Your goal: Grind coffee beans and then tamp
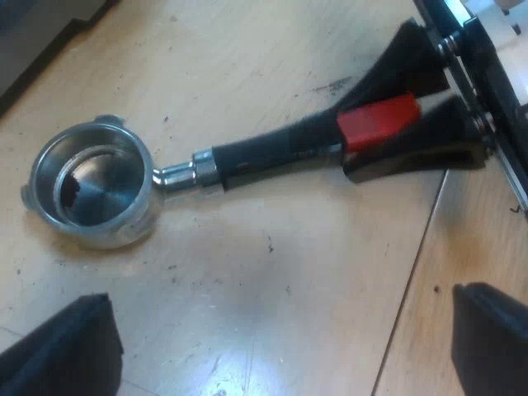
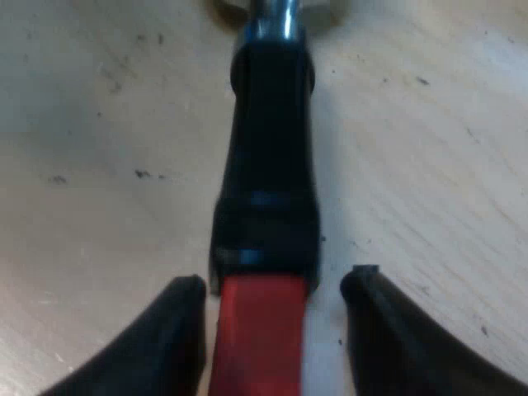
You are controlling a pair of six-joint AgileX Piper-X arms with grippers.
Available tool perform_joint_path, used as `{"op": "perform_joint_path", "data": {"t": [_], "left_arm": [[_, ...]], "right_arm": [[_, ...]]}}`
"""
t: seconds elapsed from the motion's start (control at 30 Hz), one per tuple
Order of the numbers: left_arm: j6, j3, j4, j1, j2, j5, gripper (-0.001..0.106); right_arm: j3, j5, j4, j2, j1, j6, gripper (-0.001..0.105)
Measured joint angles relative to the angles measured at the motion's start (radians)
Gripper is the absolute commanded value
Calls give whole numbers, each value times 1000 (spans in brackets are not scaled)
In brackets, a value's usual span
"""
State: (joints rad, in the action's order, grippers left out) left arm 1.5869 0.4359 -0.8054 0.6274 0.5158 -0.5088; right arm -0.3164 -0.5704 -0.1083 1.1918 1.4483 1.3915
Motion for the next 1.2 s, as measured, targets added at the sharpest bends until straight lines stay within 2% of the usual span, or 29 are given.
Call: {"op": "perform_joint_path", "data": {"t": [0.1, 0.3, 0.57, 0.63, 0.7, 0.9, 0.97, 1.03, 1.17, 1.2], "left_arm": [[0, 0, 0, 0, 0, 0, 83], [0, 0, 0, 0, 0, -3, 83], [0, 22, -3, 0, 0, -6, 83], [0, 41, -1, 0, 0, -2, 83], [0, 61, -4, 0, 0, 11, 83], [0, 126, -15, 0, 0, 42, 83], [0, 154, -37, 0, 0, 82, 83], [0, 205, -109, 0, 0, 151, 83], [0, 255, -174, 0, 0, 212, 83], [0, 268, -193, 0, 0, 248, 83]], "right_arm": [[-11, 1, 9, 0, 0, 0, 60], [-89, 5, 159, 0, 0, 0, 61], [-322, 5, 497, 0, 0, -4, 76], [-370, 5, 593, -5, 0, -4, 85], [-417, 6, 684, -10, 0, -7, 89], [-493, 6, 755, -65, 0, -5, 91], [-500, 6, 755, -82, 0, -5, 90], [-497, 6, 746, -103, 13, 3, 90], [-497, 6, 667, -150, 62, 79, 90], [-498, 6, 635, -153, 72, 111, 90]]}}
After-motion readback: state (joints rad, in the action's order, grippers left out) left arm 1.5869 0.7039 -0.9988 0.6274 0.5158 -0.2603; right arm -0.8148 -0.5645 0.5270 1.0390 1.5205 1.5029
